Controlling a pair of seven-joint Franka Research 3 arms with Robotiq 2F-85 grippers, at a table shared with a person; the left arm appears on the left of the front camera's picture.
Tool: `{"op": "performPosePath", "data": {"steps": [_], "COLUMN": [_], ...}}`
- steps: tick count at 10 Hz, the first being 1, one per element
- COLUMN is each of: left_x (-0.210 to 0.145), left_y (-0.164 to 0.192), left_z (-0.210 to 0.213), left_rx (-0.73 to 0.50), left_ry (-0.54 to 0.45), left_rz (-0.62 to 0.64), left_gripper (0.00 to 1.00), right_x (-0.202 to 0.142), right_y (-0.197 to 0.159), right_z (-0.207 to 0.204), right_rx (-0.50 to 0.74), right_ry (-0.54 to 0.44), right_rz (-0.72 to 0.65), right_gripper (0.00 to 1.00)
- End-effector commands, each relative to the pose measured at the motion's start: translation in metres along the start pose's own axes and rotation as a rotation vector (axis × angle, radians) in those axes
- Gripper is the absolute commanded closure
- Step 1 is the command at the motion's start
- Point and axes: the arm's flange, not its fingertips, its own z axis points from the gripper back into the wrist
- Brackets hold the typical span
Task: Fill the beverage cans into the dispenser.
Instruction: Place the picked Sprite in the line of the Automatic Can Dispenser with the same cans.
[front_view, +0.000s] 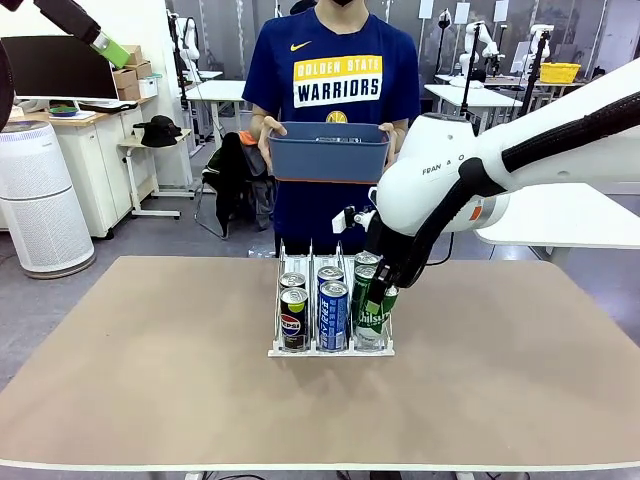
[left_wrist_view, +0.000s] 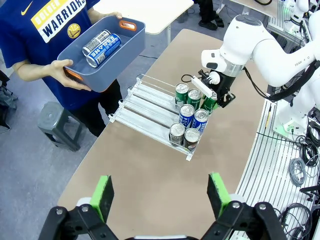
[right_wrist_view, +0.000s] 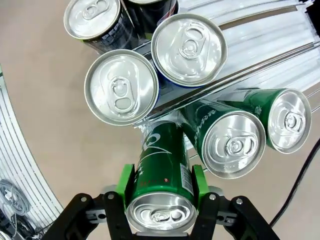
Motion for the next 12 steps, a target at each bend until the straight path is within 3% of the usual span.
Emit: {"op": "performPosePath", "data": {"steps": [1,3,4,5,6,8,12], "left_x": [-0.001,-0.001,-0.001,-0.001,-0.001,-0.001,-0.001], "left_y": [-0.001,-0.001,-0.001,-0.001,-0.001,-0.001,-0.001], "left_z": [0.000,0.000,0.000,0.000,0.000,0.000,0.000], "left_rx": [0.002,0.002,0.002,0.002,0.002,0.002,0.002], "left_ry": [0.012,0.012,0.012,0.012,0.012,0.012,0.012], "left_rz": [0.007,0.007,0.007,0.007,0.007,0.007,0.007], "left_gripper": [0.00,0.00,0.00,0.00,0.00,0.00,0.00], "right_x": [-0.001,-0.001,0.000,-0.001,-0.002,-0.003,-0.012], "right_y": [0.000,0.000,-0.001,-0.001,-0.001,0.001,0.003], "right_z": [0.000,0.000,0.000,0.003,0.007,0.019,0.047], "right_rx": [-0.005,-0.005,-0.001,-0.010,-0.011,-0.017,-0.012], "right_ry": [-0.009,-0.009,-0.001,-0.005,-0.008,-0.018,-0.076], "right_rz": [-0.008,-0.008,-0.002,-0.002,-0.004,-0.020,-0.034], "right_gripper": [0.42,0.42,0.28,0.23,0.09,0.00,0.00]}}
